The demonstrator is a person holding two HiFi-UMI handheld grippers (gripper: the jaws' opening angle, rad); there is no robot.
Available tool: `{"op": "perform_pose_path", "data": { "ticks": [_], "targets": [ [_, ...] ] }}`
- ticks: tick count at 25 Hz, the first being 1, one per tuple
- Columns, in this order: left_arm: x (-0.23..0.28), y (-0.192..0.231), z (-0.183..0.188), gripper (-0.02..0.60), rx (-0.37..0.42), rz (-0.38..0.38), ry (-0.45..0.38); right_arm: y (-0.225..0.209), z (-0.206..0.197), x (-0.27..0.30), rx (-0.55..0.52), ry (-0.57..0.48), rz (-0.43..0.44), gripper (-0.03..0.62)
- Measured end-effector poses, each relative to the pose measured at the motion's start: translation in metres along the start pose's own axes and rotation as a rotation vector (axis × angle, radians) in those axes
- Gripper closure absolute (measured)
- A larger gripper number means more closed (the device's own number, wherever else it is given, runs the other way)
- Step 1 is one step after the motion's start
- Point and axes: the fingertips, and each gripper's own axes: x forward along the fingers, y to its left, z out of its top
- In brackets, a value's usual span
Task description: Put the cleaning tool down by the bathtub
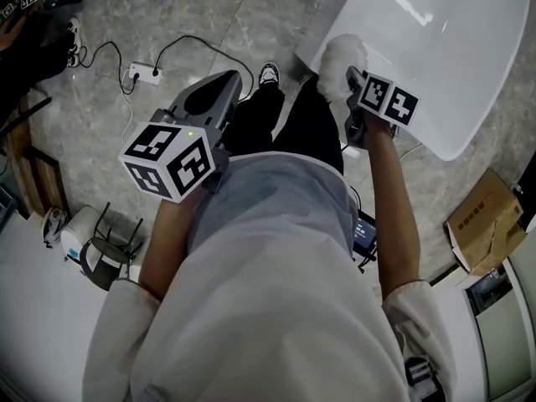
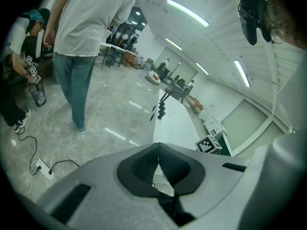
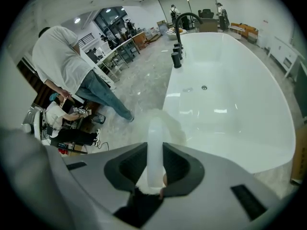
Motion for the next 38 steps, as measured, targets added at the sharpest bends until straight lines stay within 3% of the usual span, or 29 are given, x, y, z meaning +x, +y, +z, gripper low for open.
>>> {"op": "perform_pose_path", "data": {
  "ticks": [19,38],
  "targets": [
    [-0.002,0.003,0.001,0.577,-0.017,0.007,0.006,-0.016,0.000,0.032,0.029,0.030,-0.049,0.508],
    [-0.006,0.010,0.005,0.577,-0.033,0.027,0.017,-0.019,0.002,0.056,-0.020,0.073,-0.096,0.508]
  ]
}}
